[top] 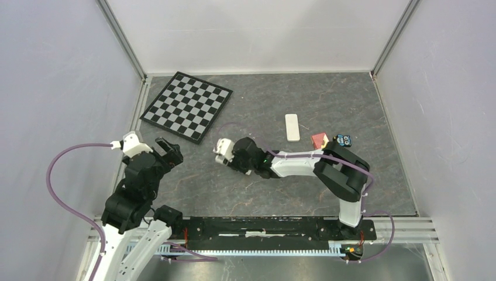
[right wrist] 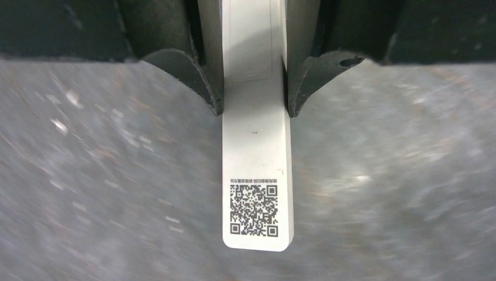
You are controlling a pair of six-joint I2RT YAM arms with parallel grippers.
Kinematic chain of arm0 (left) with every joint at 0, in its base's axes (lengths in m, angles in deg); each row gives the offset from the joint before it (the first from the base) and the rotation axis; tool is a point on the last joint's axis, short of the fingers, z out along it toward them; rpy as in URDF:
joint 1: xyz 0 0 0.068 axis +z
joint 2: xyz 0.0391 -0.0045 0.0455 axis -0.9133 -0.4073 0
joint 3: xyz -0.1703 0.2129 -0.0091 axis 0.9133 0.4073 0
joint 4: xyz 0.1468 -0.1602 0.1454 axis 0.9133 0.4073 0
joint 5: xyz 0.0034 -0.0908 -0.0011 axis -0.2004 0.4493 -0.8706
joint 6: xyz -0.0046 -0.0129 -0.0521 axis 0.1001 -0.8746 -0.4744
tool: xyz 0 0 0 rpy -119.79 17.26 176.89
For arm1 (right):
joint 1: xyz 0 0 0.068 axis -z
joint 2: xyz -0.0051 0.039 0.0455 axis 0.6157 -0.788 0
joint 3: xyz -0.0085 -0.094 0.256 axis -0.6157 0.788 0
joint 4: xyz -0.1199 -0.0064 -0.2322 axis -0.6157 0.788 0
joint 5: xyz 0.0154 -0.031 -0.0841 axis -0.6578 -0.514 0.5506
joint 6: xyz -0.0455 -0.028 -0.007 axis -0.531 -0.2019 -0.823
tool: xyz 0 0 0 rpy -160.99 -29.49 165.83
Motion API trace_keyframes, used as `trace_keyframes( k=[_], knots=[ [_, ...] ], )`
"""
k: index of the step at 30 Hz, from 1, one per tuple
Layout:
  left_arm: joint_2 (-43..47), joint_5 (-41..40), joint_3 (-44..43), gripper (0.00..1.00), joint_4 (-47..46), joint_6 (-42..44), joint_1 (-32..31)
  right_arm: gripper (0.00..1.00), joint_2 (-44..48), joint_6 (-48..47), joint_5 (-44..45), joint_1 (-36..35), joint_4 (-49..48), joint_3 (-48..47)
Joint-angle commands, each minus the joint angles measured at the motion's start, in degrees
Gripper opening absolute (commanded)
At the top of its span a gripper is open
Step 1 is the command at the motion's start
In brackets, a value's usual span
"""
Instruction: Load the batteries into the remote control
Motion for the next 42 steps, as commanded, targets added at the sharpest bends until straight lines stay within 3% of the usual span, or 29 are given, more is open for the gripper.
trace_keyframes(
  k=[1, 5, 7, 10, 18, 20, 23, 25, 32, 36, 42],
  knots=[
    [-0.4, 1.5, 1.0, 1.0, -1.8, 3.2, 0.1, 0.15, 6.9, 11.5, 17.2, 3.8, -6.9, 2.2],
    [-1.5, 3.9, 1.4, 1.0, -1.9, 2.4, 0.2, 0.17, 8.8, 23.2, 30.7, 8.8, -2.0, 3.5],
    [-2.1, 5.6, 1.7, 1.0, -2.5, 2.1, 0.2, 0.19, 8.3, 28.6, 33.5, 11.7, 1.7, 3.2],
    [-2.9, 8.7, 2.0, 1.0, -3.1, 2.3, 0.1, 0.22, 6.4, 33.2, 33.1, 15.1, 4.6, 2.3],
    [-3.4, 17.8, 3.0, 1.0, -5.9, 3.9, 0.1, 0.27, 0.5, 33.3, 28.4, 18.4, 6.6, -2.2],
    [-4.0, 19.0, 3.2, 1.0, -6.1, 3.8, 0.2, 0.32, -1.0, 33.5, 27.9, 18.7, 8.1, -4.1],
    [-6.0, 19.5, 2.2, 1.0, -4.3, 3.1, 0.1, 0.53, -1.7, 34.3, 28.1, 18.7, 11.0, -5.4],
    [-7.4, 19.3, 0.7, 1.0, -2.3, 2.9, 0.1, 0.6, -0.1, 34.2, 26.3, 18.9, 10.8, -4.7],
    [-6.9, 17.5, -5.6, 1.0, 5.0, 3.3, 0.2, 0.81, 13.5, 31.8, 21.6, 19.0, 10.9, 0.2],
    [-4.9, 17.6, -9.7, 1.0, 9.7, 4.6, 0.1, 0.86, 26.9, 31.2, 23.7, 19.0, 14.0, 6.5],
    [-1.5, 16.9, -17.6, 1.0, 17.1, 3.1, 0.2, 0.98, 50.3, 30.4, 32.4, 19.4, 27.1, 13.8]
  ],
)
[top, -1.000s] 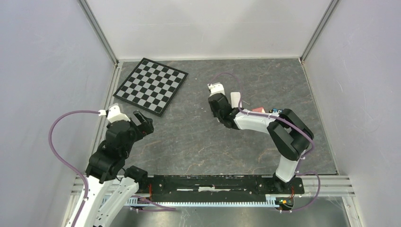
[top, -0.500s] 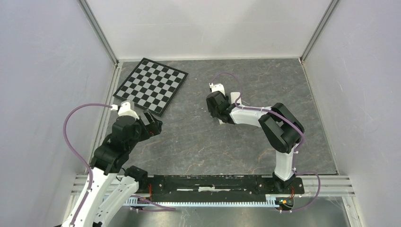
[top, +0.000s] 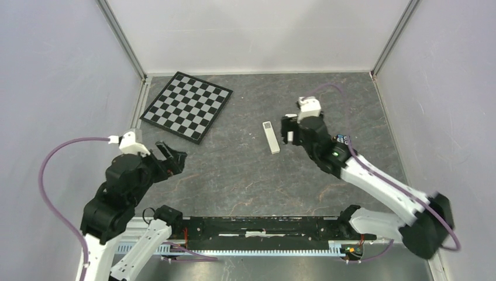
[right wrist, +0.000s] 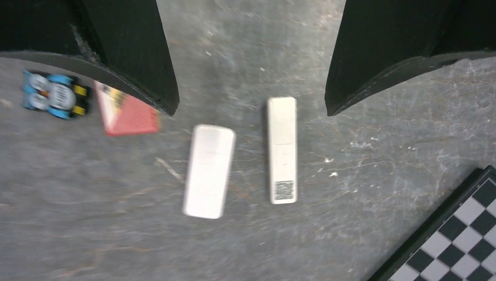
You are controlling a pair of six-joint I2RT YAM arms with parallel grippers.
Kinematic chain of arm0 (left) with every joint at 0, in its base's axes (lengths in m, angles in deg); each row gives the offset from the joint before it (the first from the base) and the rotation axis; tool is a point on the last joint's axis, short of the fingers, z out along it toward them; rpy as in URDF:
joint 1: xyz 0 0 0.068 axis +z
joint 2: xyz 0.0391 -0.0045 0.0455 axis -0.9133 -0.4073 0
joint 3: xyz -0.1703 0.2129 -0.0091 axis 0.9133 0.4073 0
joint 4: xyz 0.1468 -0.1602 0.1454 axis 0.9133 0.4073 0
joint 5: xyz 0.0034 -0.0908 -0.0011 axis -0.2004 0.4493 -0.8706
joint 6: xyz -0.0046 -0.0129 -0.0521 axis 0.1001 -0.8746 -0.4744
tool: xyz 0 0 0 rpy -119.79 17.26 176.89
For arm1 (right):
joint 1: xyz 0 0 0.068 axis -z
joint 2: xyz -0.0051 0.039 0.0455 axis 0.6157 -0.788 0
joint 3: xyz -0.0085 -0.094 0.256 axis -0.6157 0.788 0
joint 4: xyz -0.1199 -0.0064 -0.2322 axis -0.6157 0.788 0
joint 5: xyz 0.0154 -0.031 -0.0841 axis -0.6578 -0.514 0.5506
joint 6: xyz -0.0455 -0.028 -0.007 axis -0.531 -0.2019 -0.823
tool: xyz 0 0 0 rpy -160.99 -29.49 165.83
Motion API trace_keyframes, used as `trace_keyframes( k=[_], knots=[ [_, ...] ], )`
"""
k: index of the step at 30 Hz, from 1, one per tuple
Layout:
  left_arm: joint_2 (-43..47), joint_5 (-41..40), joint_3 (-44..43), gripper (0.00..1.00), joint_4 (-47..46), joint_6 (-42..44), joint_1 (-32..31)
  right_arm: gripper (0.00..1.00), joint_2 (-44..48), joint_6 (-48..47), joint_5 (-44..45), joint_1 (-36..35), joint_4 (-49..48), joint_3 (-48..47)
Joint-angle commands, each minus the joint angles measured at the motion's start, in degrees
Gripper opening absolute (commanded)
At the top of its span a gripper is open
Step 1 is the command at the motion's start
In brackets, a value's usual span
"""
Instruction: Load the batteries into the remote control
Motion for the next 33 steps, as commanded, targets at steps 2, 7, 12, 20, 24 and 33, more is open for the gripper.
trace_keyframes(
  k=[2, 7, 12, 20, 24, 33],
  knots=[
    [4.3, -1.3, -6.3, 1.0, 6.1, 1.1, 0.2, 0.98, 20.1, -0.7, 12.1, 0.4, 14.2, 3.8],
    [8.1, -3.2, -10.9, 1.0, 8.7, 1.5, 0.2, 0.98, 34.7, 0.4, 21.5, 0.4, 22.8, -0.5],
    [9.7, -4.0, -16.7, 1.0, 11.5, 0.9, 0.3, 0.98, 43.3, -3.0, 24.8, 0.4, 25.4, -6.7],
    [9.4, -1.2, -21.3, 1.0, 13.1, -0.1, 0.3, 0.98, 44.4, -2.8, 24.1, 0.5, 33.0, -23.3],
    [9.1, -1.0, -22.1, 1.0, 12.5, 0.6, 0.4, 0.98, 46.0, -2.6, 25.1, 0.4, 33.8, -25.3],
    [11.3, -0.8, -19.7, 1.0, 11.7, 1.5, 0.8, 0.98, 47.3, -2.9, 25.3, 0.4, 32.1, -22.9]
  ],
)
